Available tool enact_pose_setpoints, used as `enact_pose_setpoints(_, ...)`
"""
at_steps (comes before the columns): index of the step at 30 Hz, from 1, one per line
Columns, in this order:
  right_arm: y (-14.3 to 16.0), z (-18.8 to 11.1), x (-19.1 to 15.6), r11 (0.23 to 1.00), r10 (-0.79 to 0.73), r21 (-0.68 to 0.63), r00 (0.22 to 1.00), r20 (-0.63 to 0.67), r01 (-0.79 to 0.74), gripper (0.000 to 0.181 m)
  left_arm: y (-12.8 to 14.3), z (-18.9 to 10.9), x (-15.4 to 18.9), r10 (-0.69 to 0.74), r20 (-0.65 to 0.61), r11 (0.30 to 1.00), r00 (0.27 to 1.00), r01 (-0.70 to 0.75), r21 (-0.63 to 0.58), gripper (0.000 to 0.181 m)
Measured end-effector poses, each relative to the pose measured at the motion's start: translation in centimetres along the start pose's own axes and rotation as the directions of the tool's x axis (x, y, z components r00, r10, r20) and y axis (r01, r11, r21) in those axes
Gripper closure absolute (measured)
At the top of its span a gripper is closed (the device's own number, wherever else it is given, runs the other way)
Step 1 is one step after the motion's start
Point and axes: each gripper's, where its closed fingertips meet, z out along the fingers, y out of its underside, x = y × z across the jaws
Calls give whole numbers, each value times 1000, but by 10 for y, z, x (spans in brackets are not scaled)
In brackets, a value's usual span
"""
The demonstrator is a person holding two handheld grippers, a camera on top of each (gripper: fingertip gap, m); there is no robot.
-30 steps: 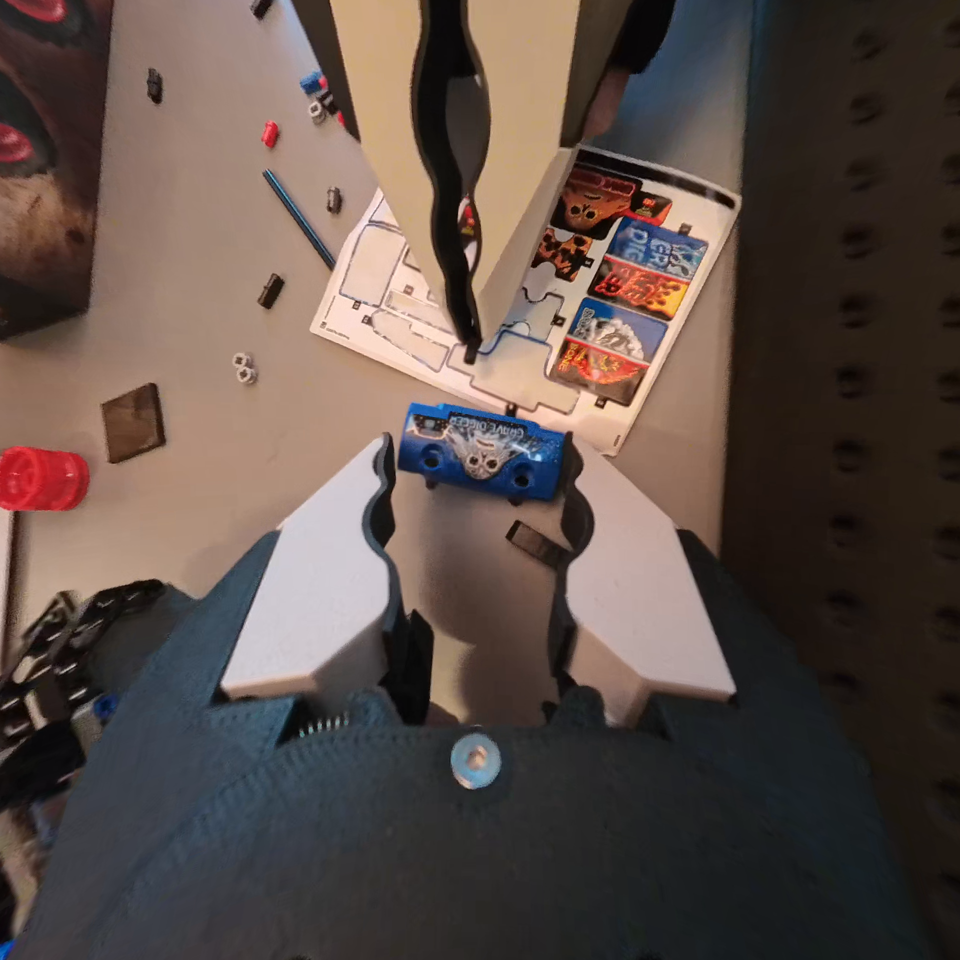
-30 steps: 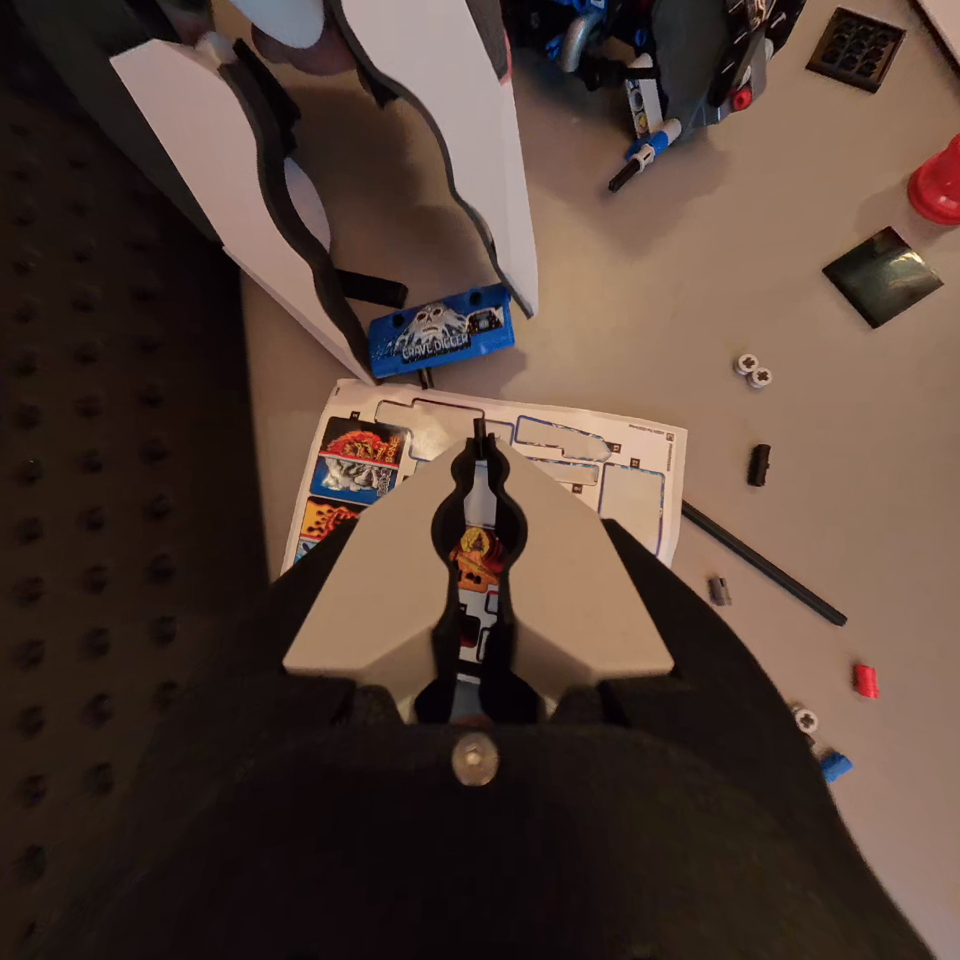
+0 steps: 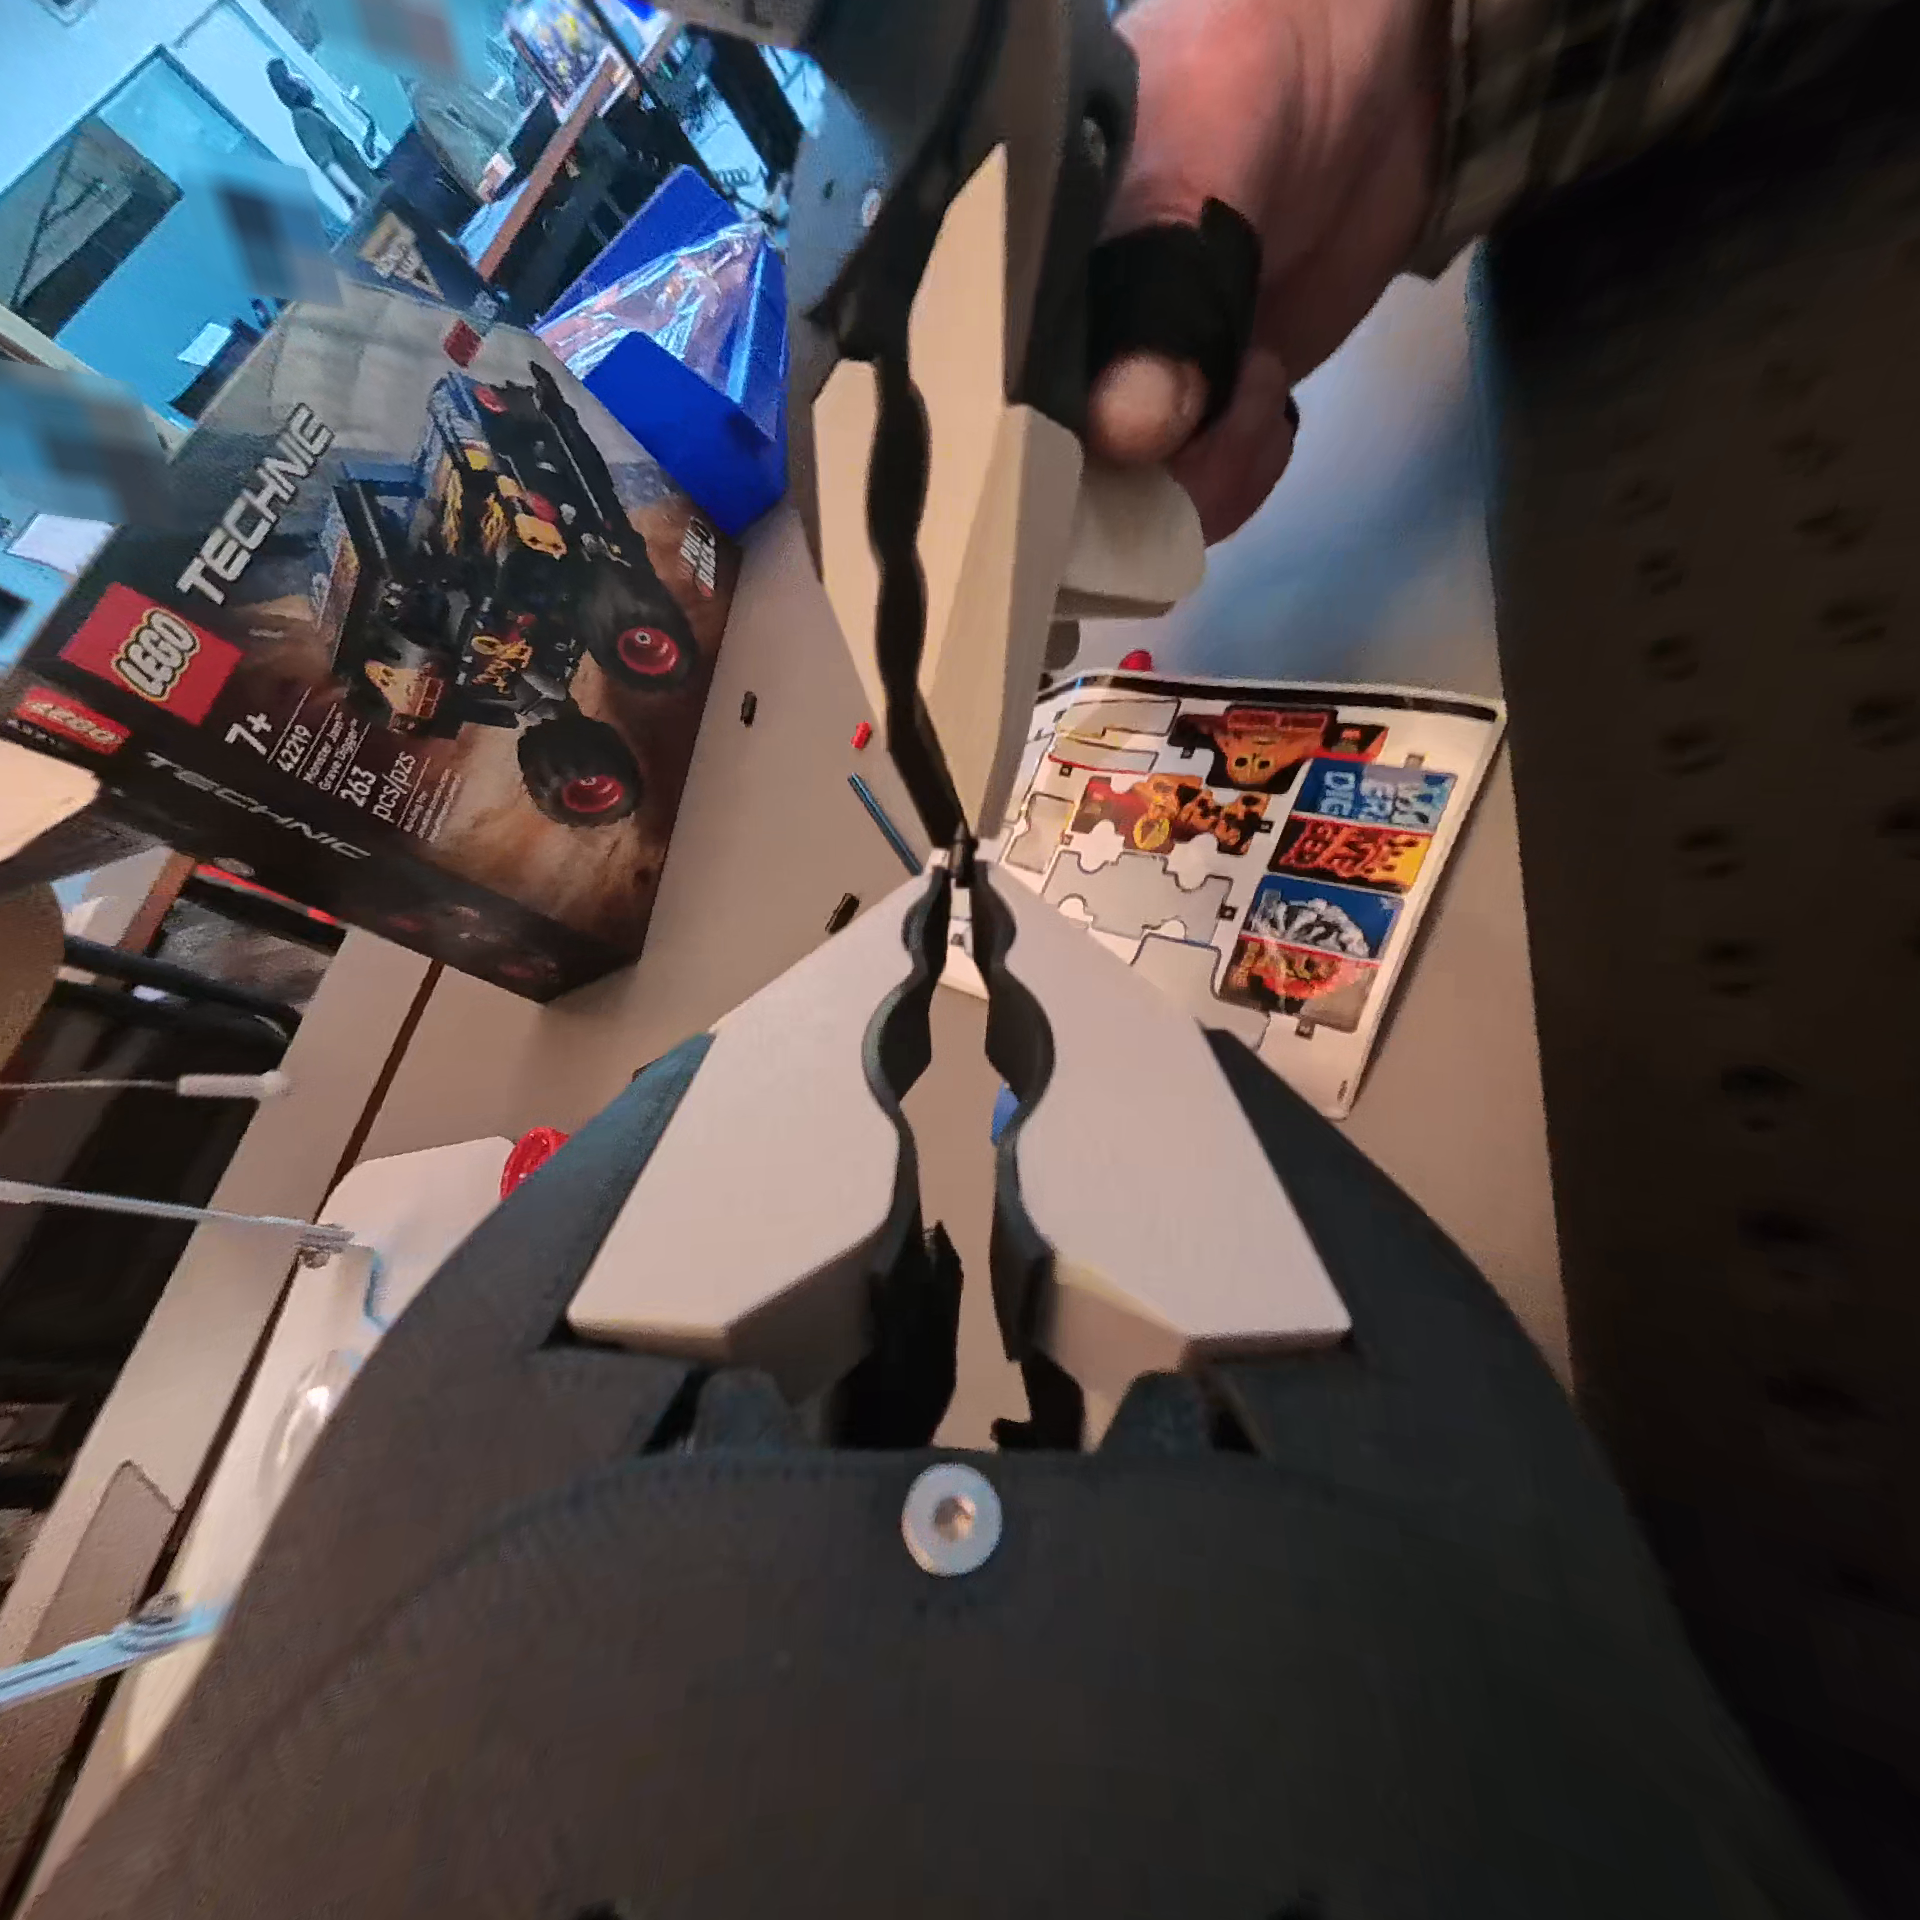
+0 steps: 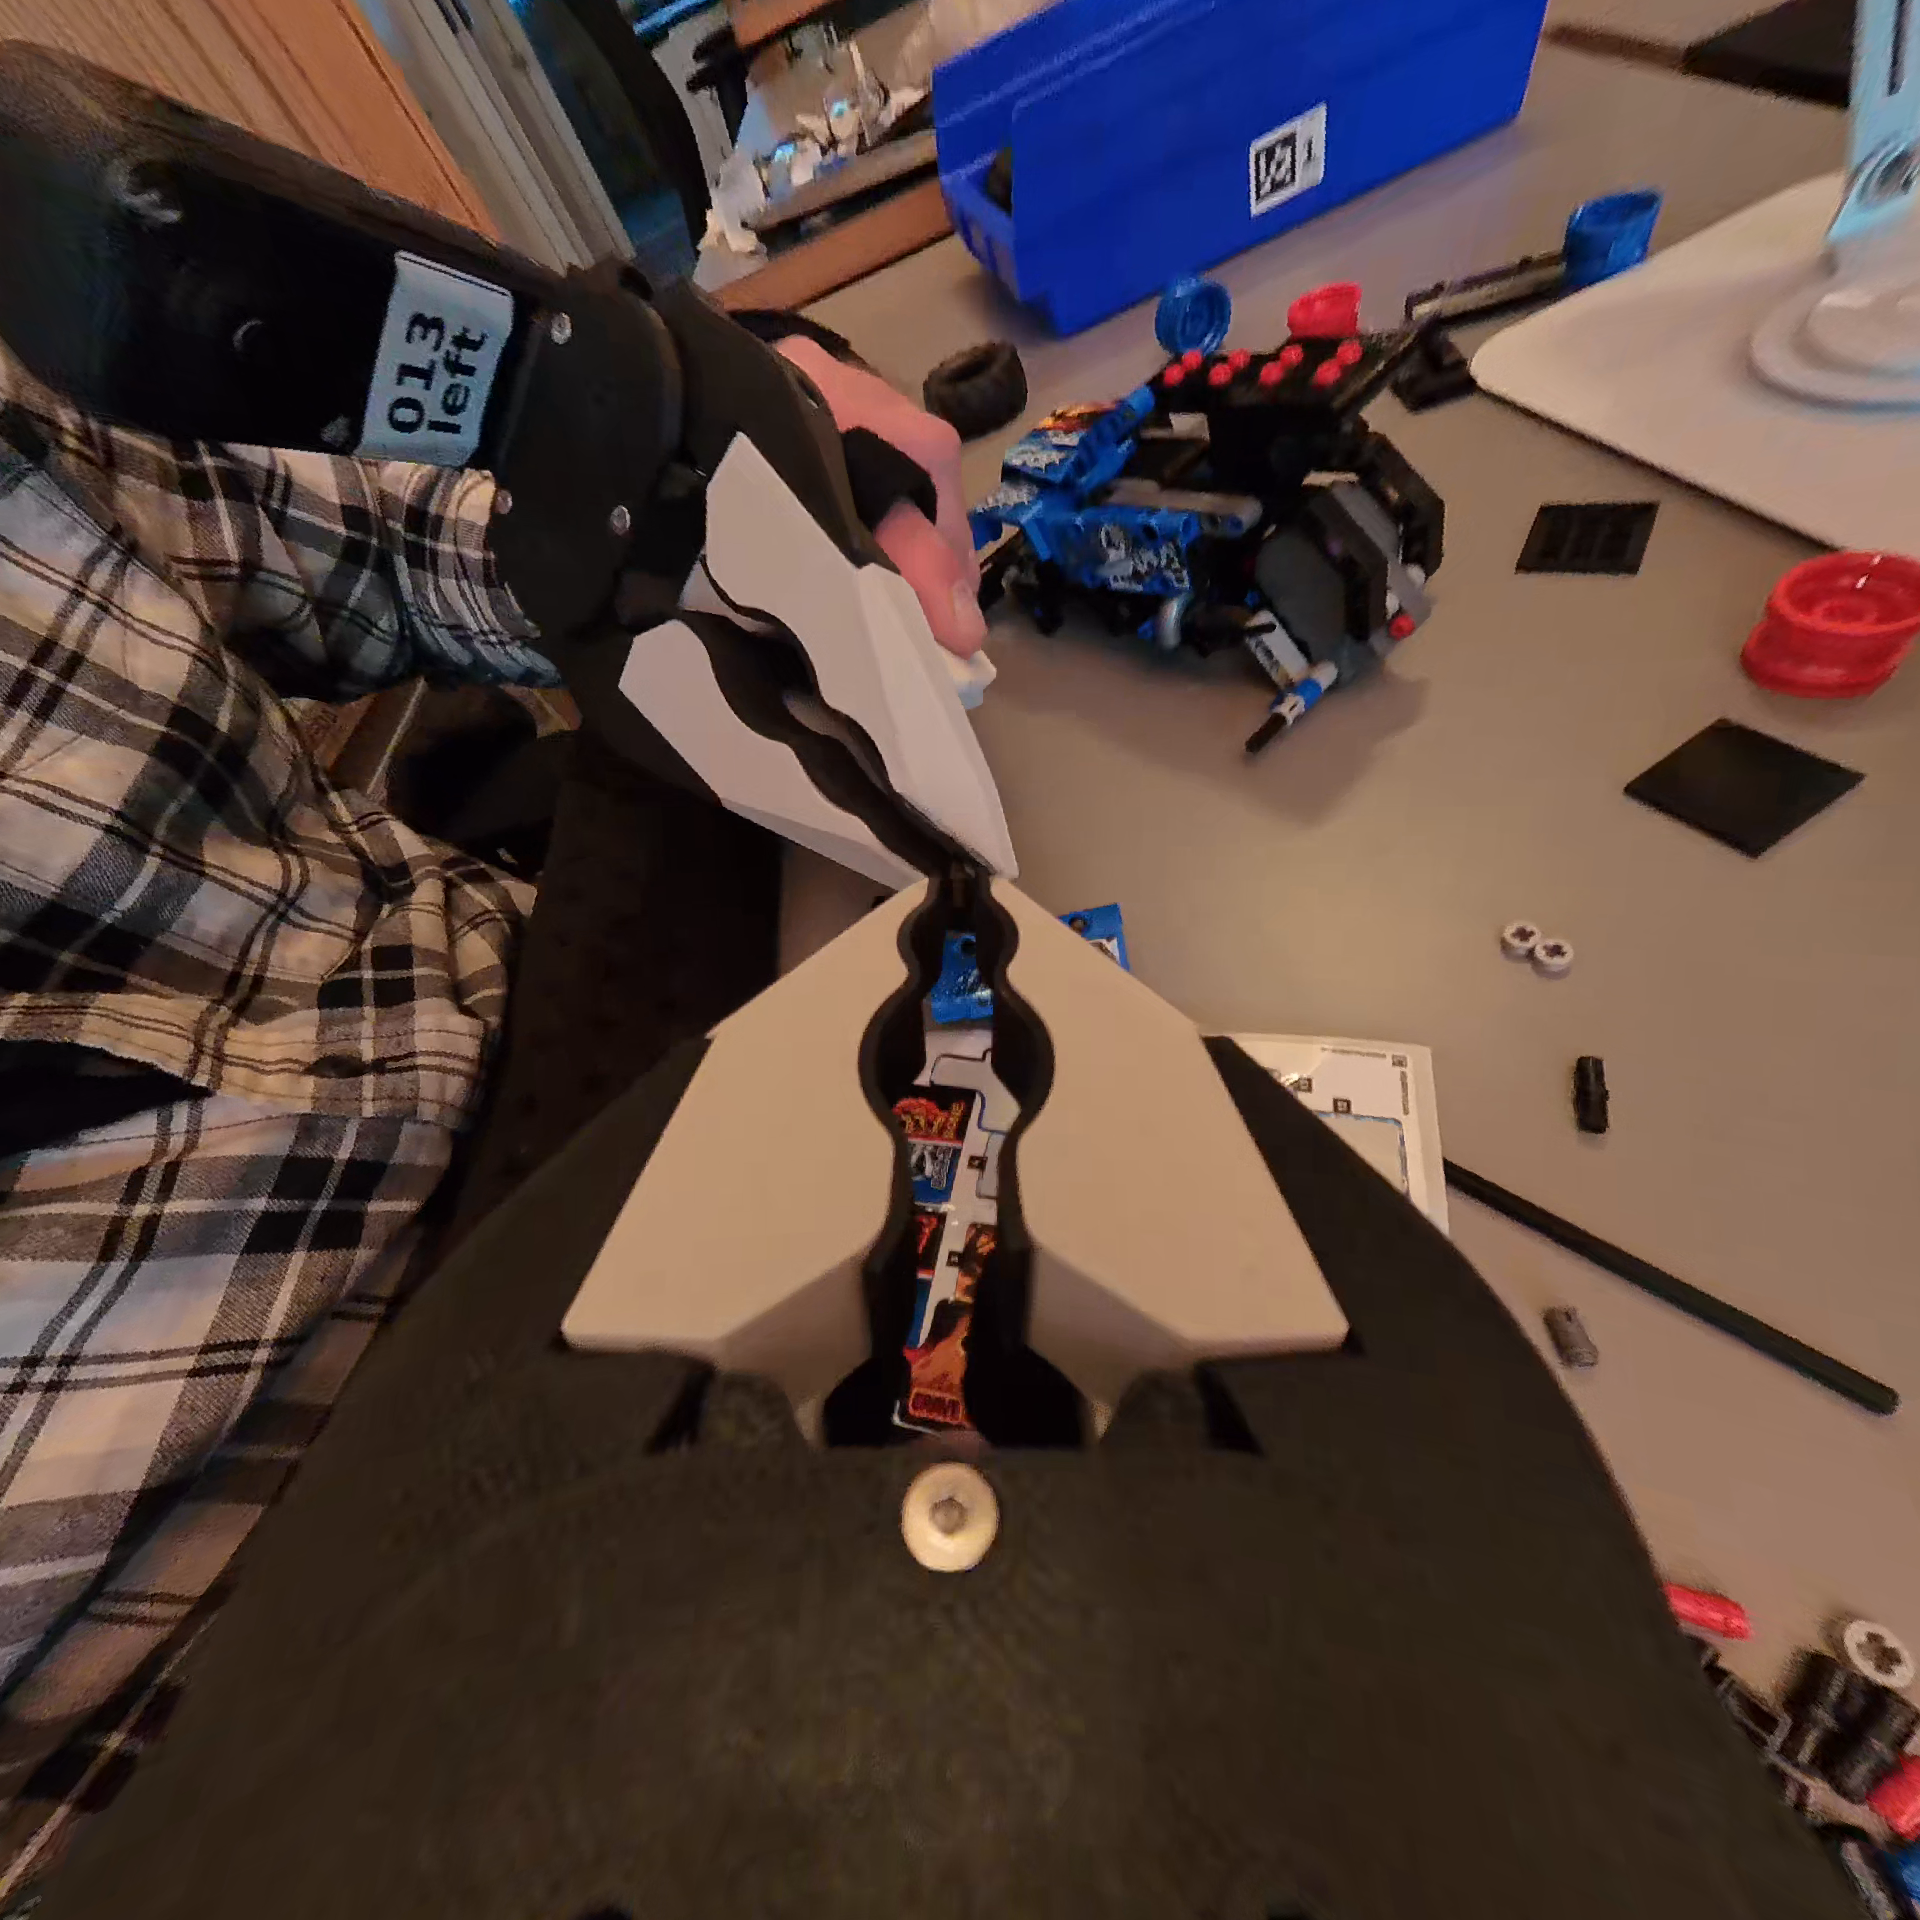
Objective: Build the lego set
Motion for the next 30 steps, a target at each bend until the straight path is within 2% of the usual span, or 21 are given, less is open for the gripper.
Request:
enact_pose_setpoints(7, -4, -2, -4, 999, -9, 48, 1000, 10, 9, 179, -5, -1, 1, -76, -17, 996, 997, 77, 51, 179)
enact_pose_setpoints(9, -3, -3, -4, 999, -27, 41, 1000, 1, 27, 179, -2, 0, 2, -96, -47, 995, 994, 98, 22, 176)
enact_pose_setpoints(12, 1, -4, 2, 1000, -18, 25, 999, -26, 19, 179, 20, 0, 8, -215, -170, 971, 962, 193, -141, 121)
enact_pose_setpoints(13, 5, -4, 5, 1000, -19, 10, 999, -40, 19, 179, 28, 1, 11, -265, -205, 954, 942, 224, -201, 108)
enact_pose_setpoints(14, 8, -3, 7, 1000, -20, -2, 999, -48, 20, 179, 36, 2, 12, -268, -214, 946, 939, 214, -245, 103)
enact_pose_setpoints(16, 12, -1, 8, 999, -26, -21, 998, -54, 25, 179, 54, 3, 25, -273, -273, 921, 922, 169, -351, 99)
enact_pose_setpoints(19, 17, 2, 11, 998, -34, -53, 997, -68, 30, 179, 67, 7, 41, -289, -327, 895, 900, 133, -425, 102)
enact_pose_setpoints(21, 19, 2, 12, 998, -28, -58, 997, -71, 24, 179, 65, 11, 39, -323, -318, 895, 891, 179, -409, 122)
enact_pose_setpoints(25, 21, 1, 14, 998, -31, -64, 996, -81, 25, 179, 64, 12, 37, -329, -304, 903, 894, 204, -379, 122)
enact_pose_setpoints(30, 14, -2, 15, 996, -79, -43, 988, -131, 74, 179, 29, 7, 23, -378, -301, 925, 875, 349, -148, 122)
